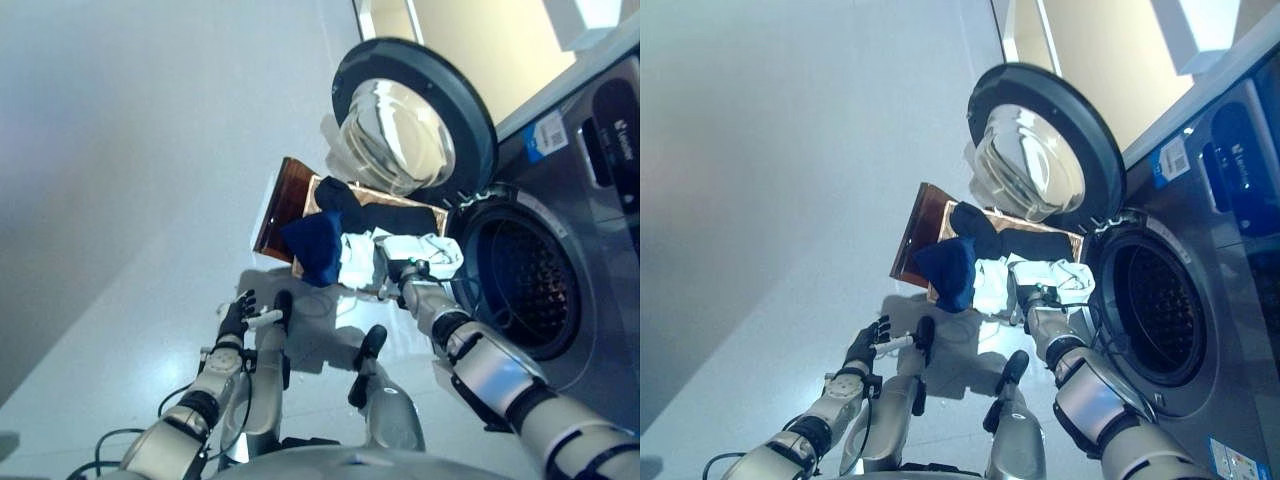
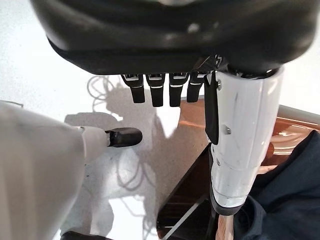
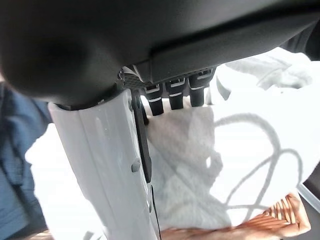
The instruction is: Pick up the clothes and place them into the washing machine
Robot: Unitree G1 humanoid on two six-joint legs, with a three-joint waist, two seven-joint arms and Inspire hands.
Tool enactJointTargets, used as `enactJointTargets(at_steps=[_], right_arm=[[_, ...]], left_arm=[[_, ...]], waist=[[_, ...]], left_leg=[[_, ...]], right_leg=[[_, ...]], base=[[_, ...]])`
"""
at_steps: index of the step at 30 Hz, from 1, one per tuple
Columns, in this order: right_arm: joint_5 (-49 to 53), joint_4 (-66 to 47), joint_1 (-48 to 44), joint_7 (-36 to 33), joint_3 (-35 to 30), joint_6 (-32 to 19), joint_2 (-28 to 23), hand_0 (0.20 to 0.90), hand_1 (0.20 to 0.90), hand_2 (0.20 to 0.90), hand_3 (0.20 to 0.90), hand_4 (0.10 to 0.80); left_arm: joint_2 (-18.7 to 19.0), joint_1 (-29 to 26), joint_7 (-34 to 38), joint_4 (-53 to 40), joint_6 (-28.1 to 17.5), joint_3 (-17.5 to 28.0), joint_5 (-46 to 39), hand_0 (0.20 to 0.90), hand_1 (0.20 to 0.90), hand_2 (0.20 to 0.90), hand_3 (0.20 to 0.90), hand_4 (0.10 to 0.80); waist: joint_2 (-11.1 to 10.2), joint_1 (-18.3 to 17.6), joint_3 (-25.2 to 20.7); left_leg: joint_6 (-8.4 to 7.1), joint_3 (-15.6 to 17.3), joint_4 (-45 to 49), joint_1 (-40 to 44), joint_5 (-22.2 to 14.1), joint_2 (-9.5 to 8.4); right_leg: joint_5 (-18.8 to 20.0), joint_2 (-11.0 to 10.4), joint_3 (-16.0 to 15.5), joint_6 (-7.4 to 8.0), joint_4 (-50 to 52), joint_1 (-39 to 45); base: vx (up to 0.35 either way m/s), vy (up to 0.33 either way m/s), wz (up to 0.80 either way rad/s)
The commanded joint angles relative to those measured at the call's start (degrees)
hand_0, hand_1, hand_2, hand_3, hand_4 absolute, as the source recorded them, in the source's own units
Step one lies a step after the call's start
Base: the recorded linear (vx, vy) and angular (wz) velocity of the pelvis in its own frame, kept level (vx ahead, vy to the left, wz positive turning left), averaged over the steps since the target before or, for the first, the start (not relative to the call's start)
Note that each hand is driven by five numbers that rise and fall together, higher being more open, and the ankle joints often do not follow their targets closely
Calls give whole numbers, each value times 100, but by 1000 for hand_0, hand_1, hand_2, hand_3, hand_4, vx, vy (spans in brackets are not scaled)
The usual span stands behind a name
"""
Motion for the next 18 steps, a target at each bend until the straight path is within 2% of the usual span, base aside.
enactJointTargets(at_steps=[1, 10, 14, 18], right_arm=[[26, 67, -361, -44, 60, -38, -82, 900, 900, 900, 900, 800], [-81, 143, -566, -92, 137, 0, -210, 900, 900, 900, 900, 800], [-97, 32, -833, -228, 68, 93, -488, 900, 900, 900, 900, 800], [-193, -5, -1034, -270, 94, 168, -643, 900, 900, 900, 900, 800]], left_arm=[[5, -67, 49, 240, -175, -58, 147, 900, 900, 900, 900, 800], [64, 85, 14, -226, -287, -207, -69, 900, 900, 900, 900, 800], [161, 230, -7, -794, -350, -310, -245, 900, 900, 900, 900, 800], [190, 248, -23, -872, -343, -328, -291, 900, 900, 900, 900, 800]], waist=[[-177, 34, -94], [-106, 35, 63], [-6, 33, 212], [30, 27, 269]], left_leg=[[-336, 33, -77, -20, -208, 15], [-366, -7, -77, -165, -96, 88], [-399, -41, -77, -369, -19, 78], [-401, -57, -77, -501, 8, 78]], right_leg=[[434, -568, 172, 254, 374, -272], [444, -463, 252, 219, 386, -442], [497, -467, 205, 229, 419, -617], [520, -463, 234, 224, 431, -750]], base=[[-24, -21, -4], [-23, -8, -3], [-30, -1, 0], [-8, 3, 0]])
